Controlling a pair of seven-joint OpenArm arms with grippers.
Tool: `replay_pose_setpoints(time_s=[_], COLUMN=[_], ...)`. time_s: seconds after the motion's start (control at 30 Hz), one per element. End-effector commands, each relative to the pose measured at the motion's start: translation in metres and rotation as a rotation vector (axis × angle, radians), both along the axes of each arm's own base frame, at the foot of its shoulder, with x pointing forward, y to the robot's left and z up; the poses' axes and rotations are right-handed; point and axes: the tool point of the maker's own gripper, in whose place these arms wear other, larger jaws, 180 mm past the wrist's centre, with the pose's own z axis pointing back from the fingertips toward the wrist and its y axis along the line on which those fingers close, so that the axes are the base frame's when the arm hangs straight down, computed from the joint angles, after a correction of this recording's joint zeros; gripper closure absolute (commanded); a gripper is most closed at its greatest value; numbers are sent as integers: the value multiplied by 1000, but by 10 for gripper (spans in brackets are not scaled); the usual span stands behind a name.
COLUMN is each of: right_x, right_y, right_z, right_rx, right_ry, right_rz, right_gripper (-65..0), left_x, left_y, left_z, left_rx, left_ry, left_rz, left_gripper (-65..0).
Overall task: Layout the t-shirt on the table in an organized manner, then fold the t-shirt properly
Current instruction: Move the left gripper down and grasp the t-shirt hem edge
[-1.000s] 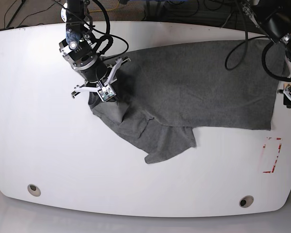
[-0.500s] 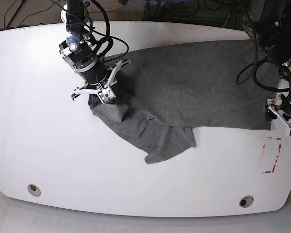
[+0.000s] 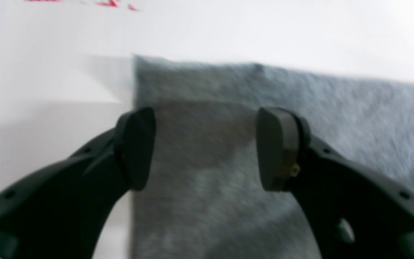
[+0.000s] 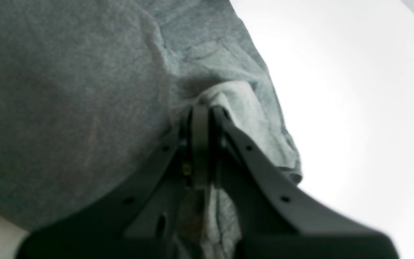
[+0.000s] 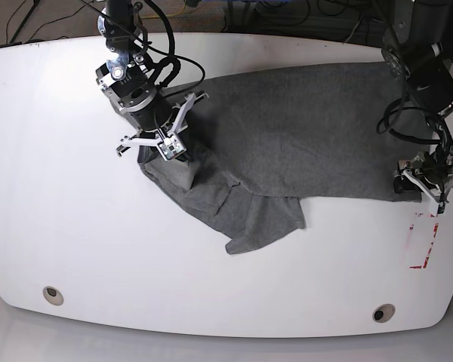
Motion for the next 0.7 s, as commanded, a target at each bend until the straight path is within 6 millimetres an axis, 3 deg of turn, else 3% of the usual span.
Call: replay_pose_setpoints(time_s=[0.0,0.37,0.67], right_x=[7,8,8], right_y=[4,5,6], right_z=[14,15,16], right_rx=[29,33,35], right_ry=[-50,-53,-54], right_rz=[-1,-2,-1], right_gripper=[0,0,0], left_x=[15,12,18], left_y=[14,47,30], left_z=[26,51,45], left_rx=[24,113,146], left_ry=[-80,-106,-72], left_rz=[12,26,-54], left_gripper=[-396,-396,-396])
